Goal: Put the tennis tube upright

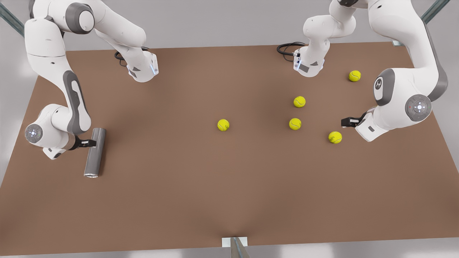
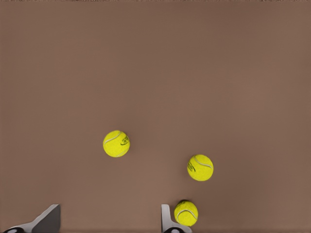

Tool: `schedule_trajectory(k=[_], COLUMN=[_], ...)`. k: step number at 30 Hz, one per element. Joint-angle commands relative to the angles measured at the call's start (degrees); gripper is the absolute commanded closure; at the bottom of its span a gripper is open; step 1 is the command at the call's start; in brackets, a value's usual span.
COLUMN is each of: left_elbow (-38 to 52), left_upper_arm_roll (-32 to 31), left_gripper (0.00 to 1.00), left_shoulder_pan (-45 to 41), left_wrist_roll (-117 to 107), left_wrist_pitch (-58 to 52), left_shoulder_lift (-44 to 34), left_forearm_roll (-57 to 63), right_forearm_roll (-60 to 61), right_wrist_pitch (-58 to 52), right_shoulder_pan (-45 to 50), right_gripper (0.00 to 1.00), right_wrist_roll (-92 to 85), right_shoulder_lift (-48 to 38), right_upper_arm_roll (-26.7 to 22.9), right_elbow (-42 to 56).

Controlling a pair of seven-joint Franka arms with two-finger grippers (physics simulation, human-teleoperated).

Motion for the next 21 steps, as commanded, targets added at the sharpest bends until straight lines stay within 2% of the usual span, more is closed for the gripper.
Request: schedule_trajectory(k=[1,10,21], left_elbow=[0.0,1.7,1.8], left_upper_arm_roll=[0.3,0.9,1.0], left_gripper=[0.0,0.0,0.0], left_shoulder_pan=[0.1,0.1,0.0], left_wrist_roll=[-0.2,-0.1,-0.1], left_wrist_pitch=[1.5,1.1,0.8], left_shoulder_lift=[0.1,1.5,1.8], left_forearm_roll=[0.0,0.0,0.0], right_forearm_roll=[0.1,0.1,0.0], right_wrist_pitch=[12.2,16.8,18.7], right_shoulder_pan=[-0.2,-1.7,-2.2], right_gripper=[0.0,0.0,0.0], right_wrist_roll=[-7.4,-7.5,-8.0], right_shoulder_lift=[0.3,5.3,7.2], right_upper_arm_roll=[0.0,0.0,0.0], right_elbow=[-1.8,-4.3,-4.1])
